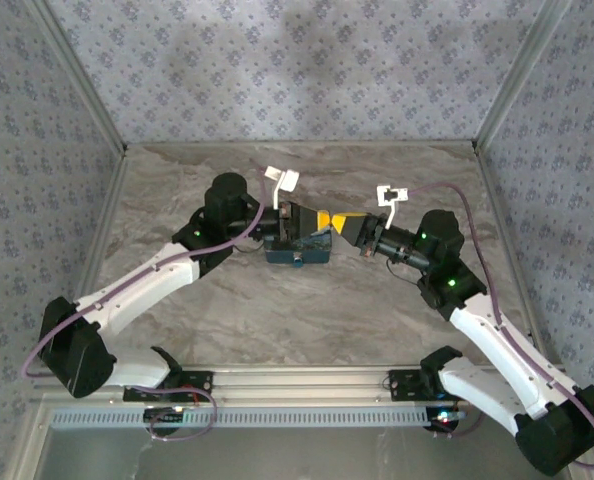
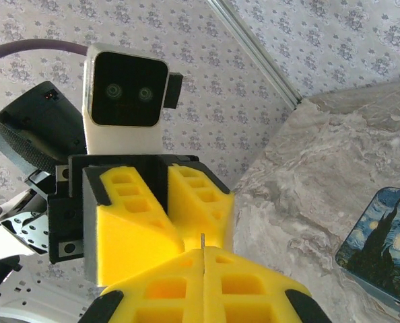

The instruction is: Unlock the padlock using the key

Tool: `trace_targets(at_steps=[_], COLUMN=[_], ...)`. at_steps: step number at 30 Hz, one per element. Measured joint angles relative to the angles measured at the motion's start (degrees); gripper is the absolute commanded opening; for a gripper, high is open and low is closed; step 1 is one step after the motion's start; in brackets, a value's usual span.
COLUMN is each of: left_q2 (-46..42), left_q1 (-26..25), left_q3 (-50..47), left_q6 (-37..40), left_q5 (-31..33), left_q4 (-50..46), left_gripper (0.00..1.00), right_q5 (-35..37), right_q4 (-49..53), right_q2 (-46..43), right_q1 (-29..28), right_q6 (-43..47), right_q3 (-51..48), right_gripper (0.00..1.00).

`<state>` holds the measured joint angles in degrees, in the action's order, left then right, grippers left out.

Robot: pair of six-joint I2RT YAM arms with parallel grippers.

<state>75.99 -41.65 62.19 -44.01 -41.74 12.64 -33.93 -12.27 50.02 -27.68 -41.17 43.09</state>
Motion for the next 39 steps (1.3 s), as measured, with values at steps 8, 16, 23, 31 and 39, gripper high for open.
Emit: trace_targets(at_steps=[8,16,23,31,39], left_q2=[0.00,0.00,0.00,0.00,0.00], left_q1=[0.00,0.04,-0.07,-0.11,-0.11], left_q3=[0.00,0.02,0.02,0.02,0.02], left_q6=[-0.44,-0.87,-0.83,-0.85,-0.90], left_q5=[0.04,0.63,0.63,0.66,0.74], left_q4=[0.90,1.36,1.27,1.27,1.29], left_gripper=[0.22,0.00,0.00,0.00,0.00], right_q5=[-0.55,-1.22,-0.74,0.98,1.99], right_q4=[-0.07,-0.81,0.37,1.79,1.99], right_q2=[0.28,0.33,-0.11,-2.56,-1.11], right_q1=[-0.11,-0.04,0.28,-0.04,-2.71], right_q6=[-0.02,-0.24,-0.22,0.35,1.01], right_q3=[-0.11,-0.22,-0.33,-0.48,-0.48], right_gripper=[0.00,0.00,0.34,0.38,0.36])
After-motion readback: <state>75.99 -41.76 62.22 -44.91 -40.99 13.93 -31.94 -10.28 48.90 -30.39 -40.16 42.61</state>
